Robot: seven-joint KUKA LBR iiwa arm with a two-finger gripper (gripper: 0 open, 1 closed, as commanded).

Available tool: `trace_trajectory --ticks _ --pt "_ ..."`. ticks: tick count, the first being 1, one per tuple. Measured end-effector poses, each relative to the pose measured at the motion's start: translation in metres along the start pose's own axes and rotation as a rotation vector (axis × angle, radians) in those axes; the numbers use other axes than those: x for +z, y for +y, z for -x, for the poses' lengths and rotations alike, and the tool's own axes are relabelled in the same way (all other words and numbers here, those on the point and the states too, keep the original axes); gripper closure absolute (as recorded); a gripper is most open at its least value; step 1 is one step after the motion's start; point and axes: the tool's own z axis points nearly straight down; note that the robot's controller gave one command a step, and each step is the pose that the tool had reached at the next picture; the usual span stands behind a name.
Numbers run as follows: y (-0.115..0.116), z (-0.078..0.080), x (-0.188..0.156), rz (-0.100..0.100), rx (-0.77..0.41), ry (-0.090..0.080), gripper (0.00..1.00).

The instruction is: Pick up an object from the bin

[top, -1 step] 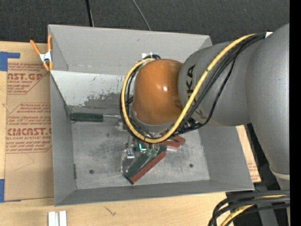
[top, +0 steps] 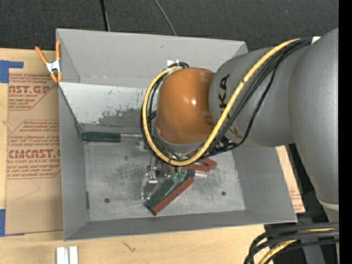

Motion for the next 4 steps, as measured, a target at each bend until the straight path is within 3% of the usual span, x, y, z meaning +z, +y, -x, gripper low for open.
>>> trace_trajectory --ticks 1,2,3,4 --pt "-0.046 0.010 0.095 0.007 -0.161 -0.005 1.00" --pt "-0.049 0.016 0.094 0.004 -0.157 -0.027 0.00" --pt "-0.049 0.016 0.094 0.004 -0.156 -0.026 0.00" --pt "-0.104 0.032 0.096 -0.001 -0.177 0.007 1.00"
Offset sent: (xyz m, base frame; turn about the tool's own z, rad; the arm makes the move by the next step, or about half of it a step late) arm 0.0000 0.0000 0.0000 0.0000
